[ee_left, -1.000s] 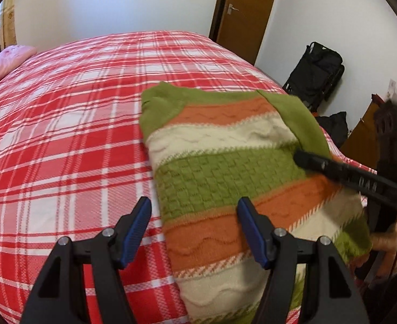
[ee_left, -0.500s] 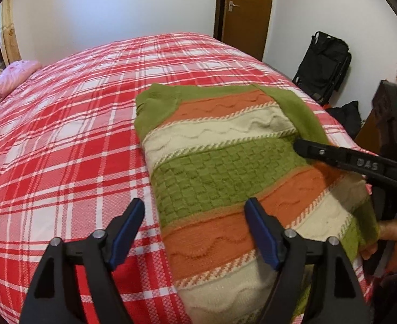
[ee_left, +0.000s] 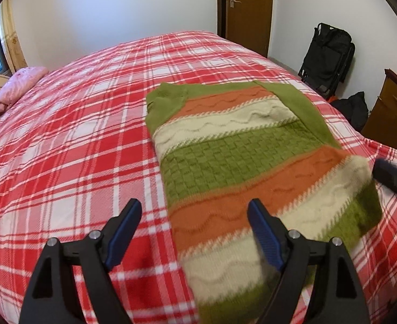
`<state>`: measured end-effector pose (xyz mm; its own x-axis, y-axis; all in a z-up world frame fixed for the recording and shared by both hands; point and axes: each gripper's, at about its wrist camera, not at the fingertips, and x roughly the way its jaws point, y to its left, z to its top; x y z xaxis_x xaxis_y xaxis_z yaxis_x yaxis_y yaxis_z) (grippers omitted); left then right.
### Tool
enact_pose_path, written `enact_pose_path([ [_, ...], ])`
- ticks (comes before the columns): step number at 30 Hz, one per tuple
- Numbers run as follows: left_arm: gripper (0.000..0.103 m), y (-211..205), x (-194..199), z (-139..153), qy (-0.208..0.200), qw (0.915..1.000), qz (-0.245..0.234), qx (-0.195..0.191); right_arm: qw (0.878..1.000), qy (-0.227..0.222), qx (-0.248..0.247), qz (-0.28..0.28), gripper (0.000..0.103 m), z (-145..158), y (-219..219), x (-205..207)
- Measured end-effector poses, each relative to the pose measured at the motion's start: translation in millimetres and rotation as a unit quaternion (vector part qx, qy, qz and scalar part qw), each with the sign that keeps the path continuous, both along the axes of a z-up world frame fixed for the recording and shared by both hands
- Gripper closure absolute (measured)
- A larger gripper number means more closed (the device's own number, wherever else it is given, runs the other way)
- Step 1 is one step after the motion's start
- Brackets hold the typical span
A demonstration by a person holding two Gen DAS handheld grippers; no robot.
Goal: Fold small clothes
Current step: 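Open both grippers and withdraw them from the folded sweater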
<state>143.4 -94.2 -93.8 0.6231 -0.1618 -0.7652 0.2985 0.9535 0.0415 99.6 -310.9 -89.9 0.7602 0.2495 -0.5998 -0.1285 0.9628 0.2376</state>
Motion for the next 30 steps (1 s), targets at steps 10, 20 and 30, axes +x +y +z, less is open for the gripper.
enact_pose_path([
  [10, 0.012, -9.9, -16.0, -8.2, 0.006, 0.9996, -0.003, 0.029, 0.997, 0.063, -0.023, -0.041, 0.076, -50.2, -14.6, 1.6],
  [20, 0.009, -1.7, -11.8, -9.4, 0.018, 0.9997, -0.003, 0.015, 0.997, 0.013, 0.001, -0.071, 0.076, 1.2, -25.7, -24.5],
  [30, 0.009, -13.7, 18.1, 20.0, -0.034, 0.9991, 0.017, 0.017, 0.999, -0.001, -0.003, -0.039, 0.076, 31.7, 3.8, 84.8],
])
